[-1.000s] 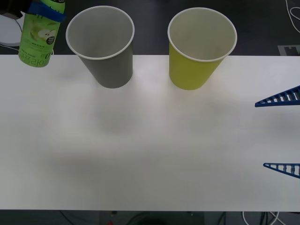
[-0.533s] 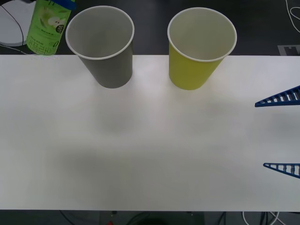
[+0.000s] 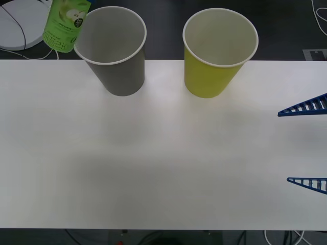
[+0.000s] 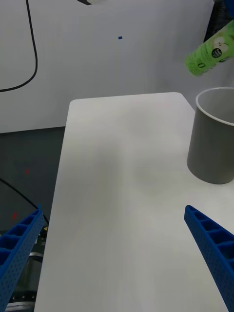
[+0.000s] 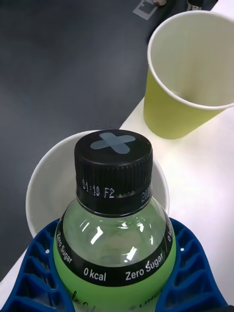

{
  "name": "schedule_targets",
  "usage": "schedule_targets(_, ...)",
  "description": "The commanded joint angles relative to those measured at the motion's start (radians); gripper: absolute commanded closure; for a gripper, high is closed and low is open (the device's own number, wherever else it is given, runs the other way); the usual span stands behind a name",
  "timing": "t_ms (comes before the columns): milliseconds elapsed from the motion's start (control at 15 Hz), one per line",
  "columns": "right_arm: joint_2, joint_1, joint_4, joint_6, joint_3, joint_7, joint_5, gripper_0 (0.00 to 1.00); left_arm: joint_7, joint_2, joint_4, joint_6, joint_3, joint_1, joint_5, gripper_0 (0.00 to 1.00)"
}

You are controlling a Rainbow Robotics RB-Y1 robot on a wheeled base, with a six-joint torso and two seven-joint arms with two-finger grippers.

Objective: Put the can into the green bin and the plastic bottle into the gray bin

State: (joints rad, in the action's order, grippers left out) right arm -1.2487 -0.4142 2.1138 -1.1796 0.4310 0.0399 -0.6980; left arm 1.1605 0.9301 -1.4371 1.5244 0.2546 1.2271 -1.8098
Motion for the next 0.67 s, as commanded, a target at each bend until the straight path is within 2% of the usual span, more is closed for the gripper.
schedule_targets(67, 0.000, 0.000, 0.000, 0.000, 0.000, 0.000, 0.000, 0.00, -0.005, -0.036, 0.009, -0.001, 0.000, 0.009, -0.054, 1.00)
schedule_targets(200, 0.000, 0.000, 0.000, 0.000, 0.000, 0.000, 0.000, 0.00, -0.005, -0.062, 0.011, -0.001, 0.000, 0.018, -0.098, 1.00)
schedule_targets(667, 0.000, 0.000, 0.000, 0.000, 0.000, 0.000, 0.000, 0.00, -0.021, -0.125, 0.087, -0.033, 0.000, 0.051, -0.128, 1.00)
